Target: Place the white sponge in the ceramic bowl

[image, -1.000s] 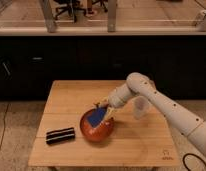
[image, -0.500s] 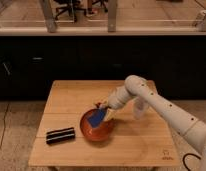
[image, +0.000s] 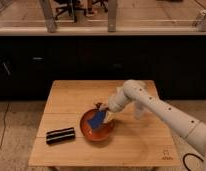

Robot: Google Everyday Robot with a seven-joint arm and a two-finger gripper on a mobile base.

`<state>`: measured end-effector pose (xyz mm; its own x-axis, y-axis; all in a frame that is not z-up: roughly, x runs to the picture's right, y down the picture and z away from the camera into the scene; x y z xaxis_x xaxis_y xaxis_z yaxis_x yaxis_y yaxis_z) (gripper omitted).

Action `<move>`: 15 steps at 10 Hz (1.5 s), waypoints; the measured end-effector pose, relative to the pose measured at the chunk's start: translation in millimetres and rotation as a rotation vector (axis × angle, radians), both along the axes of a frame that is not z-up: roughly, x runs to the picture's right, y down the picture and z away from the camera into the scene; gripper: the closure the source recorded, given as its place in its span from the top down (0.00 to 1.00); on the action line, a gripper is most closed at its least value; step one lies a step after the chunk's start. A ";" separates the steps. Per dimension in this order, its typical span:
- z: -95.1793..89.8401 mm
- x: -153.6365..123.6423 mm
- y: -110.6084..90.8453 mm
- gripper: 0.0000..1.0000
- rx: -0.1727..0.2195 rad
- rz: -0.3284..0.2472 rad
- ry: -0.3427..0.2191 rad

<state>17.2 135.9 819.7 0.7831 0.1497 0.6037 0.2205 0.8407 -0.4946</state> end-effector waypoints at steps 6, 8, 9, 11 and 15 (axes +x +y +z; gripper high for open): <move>2.6 -5.9 13.8 0.39 0.042 -0.046 0.001; 1.3 -6.9 14.1 0.59 0.043 -0.053 -0.006; -1.0 -7.4 13.6 0.71 0.042 -0.057 -0.012; -4.5 -7.8 12.8 0.80 0.040 -0.060 -0.021; -8.9 -9.3 12.1 0.80 0.037 -0.067 -0.031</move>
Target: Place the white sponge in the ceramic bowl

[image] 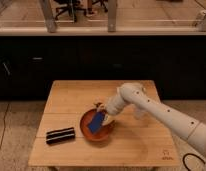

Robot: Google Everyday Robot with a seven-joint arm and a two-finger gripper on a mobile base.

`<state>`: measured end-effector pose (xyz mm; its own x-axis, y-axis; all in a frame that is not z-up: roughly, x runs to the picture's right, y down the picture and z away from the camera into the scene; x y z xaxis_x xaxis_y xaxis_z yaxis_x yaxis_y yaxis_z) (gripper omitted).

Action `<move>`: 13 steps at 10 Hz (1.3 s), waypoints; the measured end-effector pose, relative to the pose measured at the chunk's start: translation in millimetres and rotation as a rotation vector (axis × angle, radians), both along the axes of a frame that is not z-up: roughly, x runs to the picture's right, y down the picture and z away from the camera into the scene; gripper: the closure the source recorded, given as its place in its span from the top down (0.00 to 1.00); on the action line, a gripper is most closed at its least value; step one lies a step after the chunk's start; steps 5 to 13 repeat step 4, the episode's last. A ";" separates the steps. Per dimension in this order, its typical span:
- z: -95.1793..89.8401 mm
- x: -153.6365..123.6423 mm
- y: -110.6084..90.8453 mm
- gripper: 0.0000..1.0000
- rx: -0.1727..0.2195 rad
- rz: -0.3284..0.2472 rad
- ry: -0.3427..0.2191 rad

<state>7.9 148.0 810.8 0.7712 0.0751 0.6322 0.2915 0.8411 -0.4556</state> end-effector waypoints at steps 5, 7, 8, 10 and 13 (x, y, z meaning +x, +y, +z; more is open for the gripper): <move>-1.1 -0.2 0.5 0.80 -0.008 -0.001 -0.008; -1.1 -0.2 0.5 0.80 -0.008 -0.001 -0.008; -1.1 -0.2 0.5 0.80 -0.008 -0.001 -0.008; -1.1 -0.2 0.5 0.80 -0.008 -0.001 -0.008; -1.1 -0.2 0.5 0.80 -0.008 -0.001 -0.008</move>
